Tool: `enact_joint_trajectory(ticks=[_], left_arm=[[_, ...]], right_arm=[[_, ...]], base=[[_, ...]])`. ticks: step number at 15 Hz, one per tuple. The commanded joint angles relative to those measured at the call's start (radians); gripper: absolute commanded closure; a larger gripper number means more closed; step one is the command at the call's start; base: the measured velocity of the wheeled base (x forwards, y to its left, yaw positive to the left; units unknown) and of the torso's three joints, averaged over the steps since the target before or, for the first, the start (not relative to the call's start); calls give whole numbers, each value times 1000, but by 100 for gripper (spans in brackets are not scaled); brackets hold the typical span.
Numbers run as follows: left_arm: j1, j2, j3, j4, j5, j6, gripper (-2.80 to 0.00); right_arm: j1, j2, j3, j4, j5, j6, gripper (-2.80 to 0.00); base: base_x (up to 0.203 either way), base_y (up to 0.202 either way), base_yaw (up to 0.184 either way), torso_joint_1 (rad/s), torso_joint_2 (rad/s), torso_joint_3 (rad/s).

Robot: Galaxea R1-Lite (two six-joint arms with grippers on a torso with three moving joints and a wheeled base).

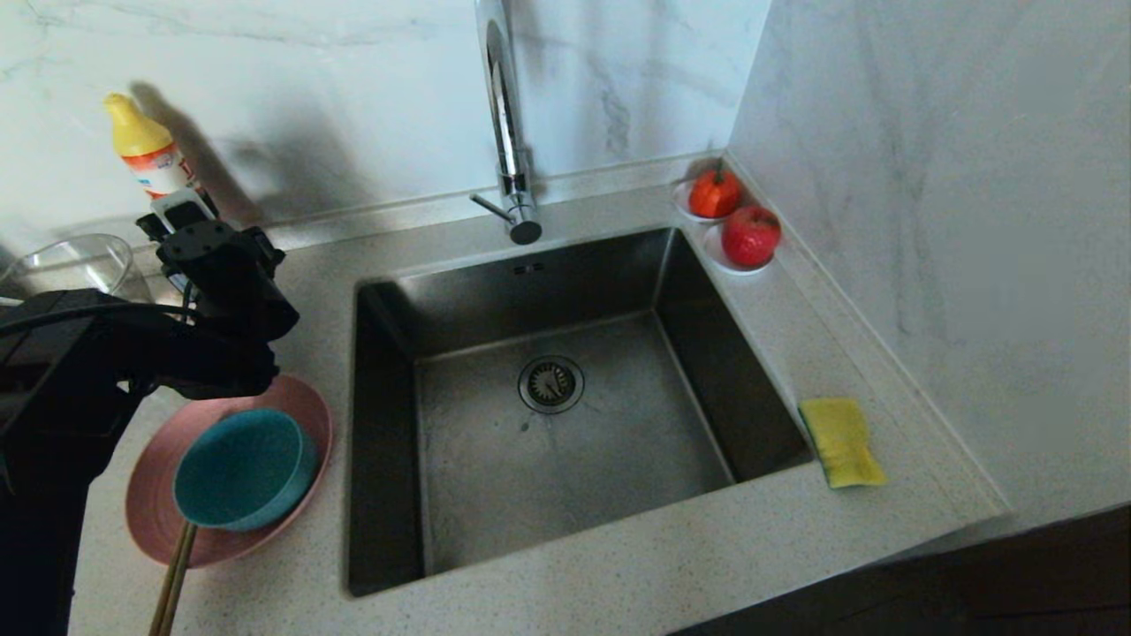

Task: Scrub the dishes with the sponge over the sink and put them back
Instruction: Place the dish soap on the table

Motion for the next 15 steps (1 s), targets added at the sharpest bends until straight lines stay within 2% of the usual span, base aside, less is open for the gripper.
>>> enact_joint_trajectory(ticks=[1, 6, 8, 15], left_arm=[[9, 15, -6, 1, 3, -5, 0], [9, 20, -13, 15, 3, -3, 0], [8, 19, -13, 17, 3, -2, -280], [8, -24, 0, 8, 1, -3, -280]], right_arm=[[1, 1, 0, 0, 0, 0, 0], [-1, 1, 0, 0, 0, -1, 0], [0, 1, 0, 0, 0, 0, 0], [-1, 1, 0, 0, 0, 0, 0]], base=[[0, 0, 0, 0, 0, 0], [0, 0, 0, 0, 0, 0], [0, 0, 0, 0, 0, 0], [0, 0, 0, 0, 0, 0]])
